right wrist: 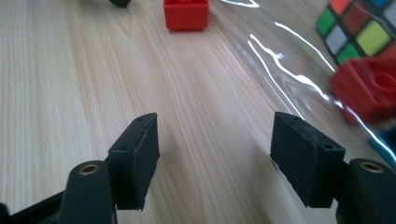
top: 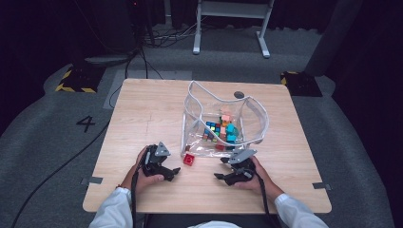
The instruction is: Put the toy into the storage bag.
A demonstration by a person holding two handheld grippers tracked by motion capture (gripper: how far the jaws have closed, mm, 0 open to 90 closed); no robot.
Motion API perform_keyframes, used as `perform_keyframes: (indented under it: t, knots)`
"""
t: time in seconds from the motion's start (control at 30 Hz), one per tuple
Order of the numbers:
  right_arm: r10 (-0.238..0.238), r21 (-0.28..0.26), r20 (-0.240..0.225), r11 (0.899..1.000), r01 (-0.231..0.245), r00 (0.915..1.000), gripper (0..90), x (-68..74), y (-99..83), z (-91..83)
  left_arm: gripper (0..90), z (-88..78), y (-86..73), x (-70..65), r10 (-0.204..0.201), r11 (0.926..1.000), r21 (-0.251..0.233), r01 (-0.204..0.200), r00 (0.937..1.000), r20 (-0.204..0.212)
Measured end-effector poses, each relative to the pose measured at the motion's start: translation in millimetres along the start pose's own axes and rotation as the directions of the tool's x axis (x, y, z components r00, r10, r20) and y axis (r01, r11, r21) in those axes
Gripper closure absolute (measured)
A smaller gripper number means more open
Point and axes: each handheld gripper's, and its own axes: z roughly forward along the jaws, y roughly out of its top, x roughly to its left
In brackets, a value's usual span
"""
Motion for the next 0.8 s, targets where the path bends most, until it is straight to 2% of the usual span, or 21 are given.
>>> perform_keyframes:
  t: [0.03, 0.1, 0.2, 0.27, 0.3, 0.33, 0.37, 0.47, 0.5, 0.63, 0.7, 0.77, 0.8]
  knots:
    - [0.006, -0.009, -0.013, 1.000, -0.006, 0.9999, 33.1, 1.9, 3.1, 4.2, 4.1, 0.0, 0.0, 0.0, 0.000, 1.0000, 0.000, 0.000, 1.0000, -0.001]
    - [0.013, 0.002, -0.013, 1.000, -0.013, 0.9998, 33.1, 5.7, 8.8, 11.2, 4.1, 0.0, 0.0, 0.1, 0.001, 1.0000, 0.000, -0.001, 1.0000, -0.001]
    - [0.002, -0.008, -0.019, 1.000, -0.002, 0.9998, 33.0, 9.2, 16.2, 21.2, 4.1, -0.2, 0.0, 0.1, 0.001, 1.0000, 0.002, -0.001, 1.0000, -0.003]
    - [0.014, -0.002, -0.023, 1.000, -0.014, 0.9996, 32.9, 11.0, 21.1, 26.3, 4.1, 0.0, 0.0, 0.1, 0.001, 1.0000, 0.001, -0.001, 1.0000, -0.001]
    - [-0.014, -0.020, -0.026, 1.000, 0.013, 0.9996, 32.8, 10.0, 23.7, 30.7, 4.1, 0.0, 0.0, 0.1, 0.001, 1.0000, 0.001, -0.001, 1.0000, 0.000]
    - [-0.014, -0.018, -0.019, 1.000, 0.014, 0.9997, 32.8, 10.4, 26.3, 33.2, 4.1, 0.0, 0.0, 0.1, 0.001, 1.0000, 0.001, -0.001, 1.0000, 0.000]
    - [0.011, -0.010, -0.021, 1.000, -0.011, 0.9997, 32.6, 12.4, 28.7, 35.6, 4.1, 0.0, 0.0, 0.1, 0.002, 1.0000, 0.000, -0.002, 1.0000, -0.001]
    - [0.012, -0.007, -0.025, 1.000, -0.012, 0.9996, 30.9, 11.3, 36.1, 44.5, 4.1, -0.9, -0.3, -0.6, -0.007, 0.9999, 0.009, 0.007, 0.9999, -0.008]
    - [0.033, -0.010, -0.023, 0.999, -0.034, 0.9992, 30.7, 11.4, 38.6, 47.9, 4.1, -1.0, -0.2, -0.6, -0.009, 0.9999, 0.010, 0.009, 0.9999, -0.005]
    - [0.002, -0.008, -0.034, 1.000, -0.002, 0.9994, 31.2, 11.6, 45.1, 55.9, 4.1, -0.9, -0.3, -0.6, -0.008, 0.9999, 0.009, 0.008, 1.0000, -0.006]
    - [0.017, -0.008, -0.042, 1.000, -0.017, 0.9990, 31.6, 14.5, 49.1, 59.3, 4.1, -0.8, -0.4, -0.7, -0.009, 0.9999, 0.008, 0.009, 0.9999, -0.008]
    - [0.002, -0.004, -0.040, 1.000, -0.002, 0.9992, 32.0, 15.5, 51.8, 62.0, 4.1, -0.8, -0.4, -0.7, -0.009, 0.9999, 0.008, 0.009, 0.9999, -0.008]
    - [0.009, -0.001, -0.043, 1.000, -0.009, 0.9990, 32.2, 16.8, 53.4, 63.1, 4.1, -0.8, -0.4, -0.7, -0.009, 0.9999, 0.008, 0.009, 0.9999, -0.008]
